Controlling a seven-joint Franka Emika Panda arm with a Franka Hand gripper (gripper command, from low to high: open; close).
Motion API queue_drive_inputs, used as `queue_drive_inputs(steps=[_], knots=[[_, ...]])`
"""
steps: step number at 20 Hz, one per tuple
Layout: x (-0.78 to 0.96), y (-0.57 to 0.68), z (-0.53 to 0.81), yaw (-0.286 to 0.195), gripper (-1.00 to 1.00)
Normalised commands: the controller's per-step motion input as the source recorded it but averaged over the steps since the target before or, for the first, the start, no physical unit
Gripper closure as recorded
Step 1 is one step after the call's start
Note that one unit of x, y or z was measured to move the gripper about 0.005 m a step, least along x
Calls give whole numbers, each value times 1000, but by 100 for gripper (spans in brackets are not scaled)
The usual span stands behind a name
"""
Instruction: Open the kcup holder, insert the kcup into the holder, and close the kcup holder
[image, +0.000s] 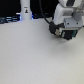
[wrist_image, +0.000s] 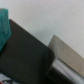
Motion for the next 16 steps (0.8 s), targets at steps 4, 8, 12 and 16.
queue_drive_inputs(steps=[4,8,12,16], knots=[[-624,628,-3,44,-100],[-594,593,-3,51,-100],[-581,574,-1,59,-100],[-563,540,-1,66,-100]])
